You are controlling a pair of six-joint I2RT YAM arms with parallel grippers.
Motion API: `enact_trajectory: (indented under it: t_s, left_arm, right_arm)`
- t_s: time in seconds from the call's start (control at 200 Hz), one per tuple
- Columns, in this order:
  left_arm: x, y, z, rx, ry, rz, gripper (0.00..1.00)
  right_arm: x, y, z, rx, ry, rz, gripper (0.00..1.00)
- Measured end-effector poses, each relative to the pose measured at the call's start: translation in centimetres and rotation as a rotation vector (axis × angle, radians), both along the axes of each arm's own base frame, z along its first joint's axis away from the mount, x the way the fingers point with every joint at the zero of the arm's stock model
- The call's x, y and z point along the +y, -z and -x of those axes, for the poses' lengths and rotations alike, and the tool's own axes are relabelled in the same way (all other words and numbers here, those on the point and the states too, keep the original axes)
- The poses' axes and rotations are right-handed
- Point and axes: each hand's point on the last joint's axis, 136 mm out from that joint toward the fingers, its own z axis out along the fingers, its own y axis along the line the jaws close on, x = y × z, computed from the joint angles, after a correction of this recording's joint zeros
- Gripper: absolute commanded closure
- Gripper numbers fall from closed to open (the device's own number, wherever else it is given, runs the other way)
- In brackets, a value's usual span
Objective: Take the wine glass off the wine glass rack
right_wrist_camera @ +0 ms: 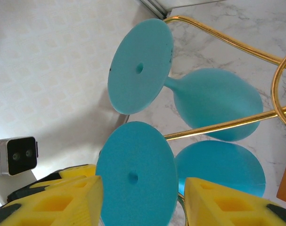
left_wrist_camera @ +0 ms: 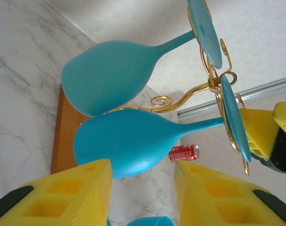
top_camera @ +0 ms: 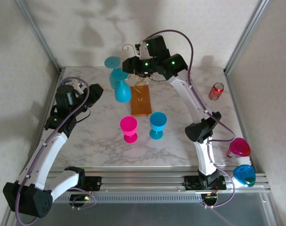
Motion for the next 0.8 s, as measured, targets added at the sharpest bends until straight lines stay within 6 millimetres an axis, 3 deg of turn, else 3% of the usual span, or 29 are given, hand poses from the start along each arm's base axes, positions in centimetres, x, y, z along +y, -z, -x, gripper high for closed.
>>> enact_trajectory:
  t_s: [0.801]
  left_arm:
    - [0.18, -0.13, 0.24, -0.002, -0.004, 0.001, 0.61]
  right_arm:
    - [0.45, -0.05, 0.34, -0.011, -0.020, -0.001, 0.51]
